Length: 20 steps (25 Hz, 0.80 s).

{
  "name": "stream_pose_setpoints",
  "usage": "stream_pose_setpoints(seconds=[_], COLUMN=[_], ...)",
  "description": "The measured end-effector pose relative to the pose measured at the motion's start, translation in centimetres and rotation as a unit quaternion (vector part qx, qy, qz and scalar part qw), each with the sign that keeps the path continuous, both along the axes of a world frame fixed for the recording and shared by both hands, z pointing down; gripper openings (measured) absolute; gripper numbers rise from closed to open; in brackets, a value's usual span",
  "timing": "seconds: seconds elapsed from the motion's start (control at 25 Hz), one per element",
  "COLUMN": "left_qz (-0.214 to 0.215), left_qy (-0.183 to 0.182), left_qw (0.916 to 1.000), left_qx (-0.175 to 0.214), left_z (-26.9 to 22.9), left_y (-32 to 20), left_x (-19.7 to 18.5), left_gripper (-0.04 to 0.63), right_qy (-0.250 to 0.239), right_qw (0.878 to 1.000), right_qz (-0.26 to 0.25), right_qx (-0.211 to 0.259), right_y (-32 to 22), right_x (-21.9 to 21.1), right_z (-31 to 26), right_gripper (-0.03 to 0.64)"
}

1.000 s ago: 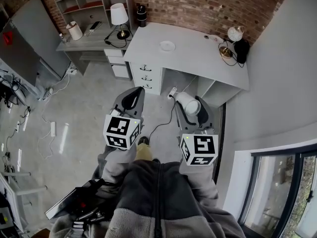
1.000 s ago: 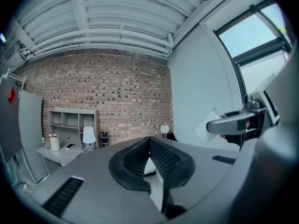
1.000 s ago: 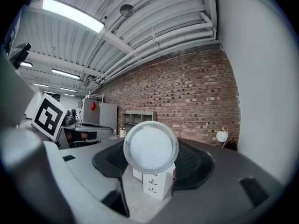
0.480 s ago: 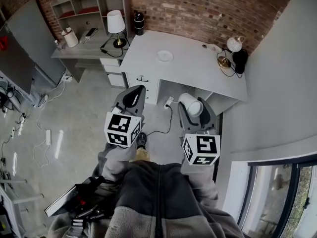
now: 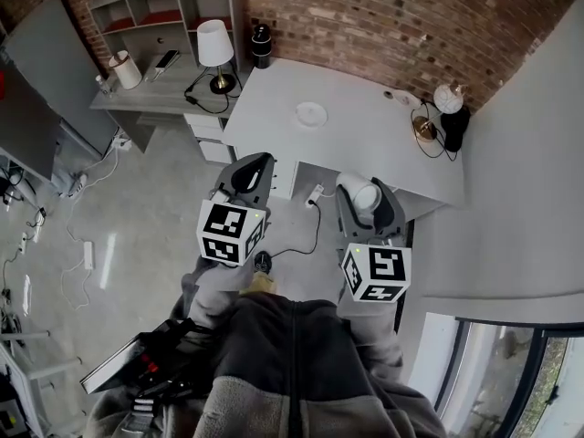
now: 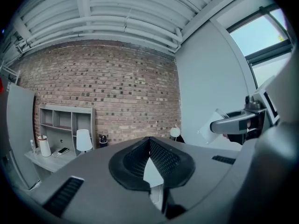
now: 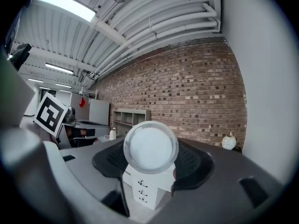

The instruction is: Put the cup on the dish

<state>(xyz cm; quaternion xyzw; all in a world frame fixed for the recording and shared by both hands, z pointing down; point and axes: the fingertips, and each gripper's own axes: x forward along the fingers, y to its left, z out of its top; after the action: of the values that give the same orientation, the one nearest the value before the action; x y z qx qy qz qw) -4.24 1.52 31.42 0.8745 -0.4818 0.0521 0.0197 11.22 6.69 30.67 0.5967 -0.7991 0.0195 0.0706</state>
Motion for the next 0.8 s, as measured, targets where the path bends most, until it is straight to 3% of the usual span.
stream_pose_setpoints(seconds=[0.4, 0.8], left_qz=[0.007, 0.030], left_qy=[-0.015, -0.004], left_qw=[0.9994, 0.9981], left_qx=[-0.030, -0.053], left_z=[2.2, 3.5], left_y=[-8.7, -15.7], left_x=[-2.1, -3.7], left_gripper=[0.006, 0.006], right_qy=[-0.018, -0.014], right_qw=[0.999, 0.998], right_qz=[0.024, 0.050], right_qx=[-0.027, -0.043], right_y=[-8.4, -14.6], right_x=[-0.7, -2.4], right_z=[2.1, 2.3], right_gripper=[0.264, 0.264])
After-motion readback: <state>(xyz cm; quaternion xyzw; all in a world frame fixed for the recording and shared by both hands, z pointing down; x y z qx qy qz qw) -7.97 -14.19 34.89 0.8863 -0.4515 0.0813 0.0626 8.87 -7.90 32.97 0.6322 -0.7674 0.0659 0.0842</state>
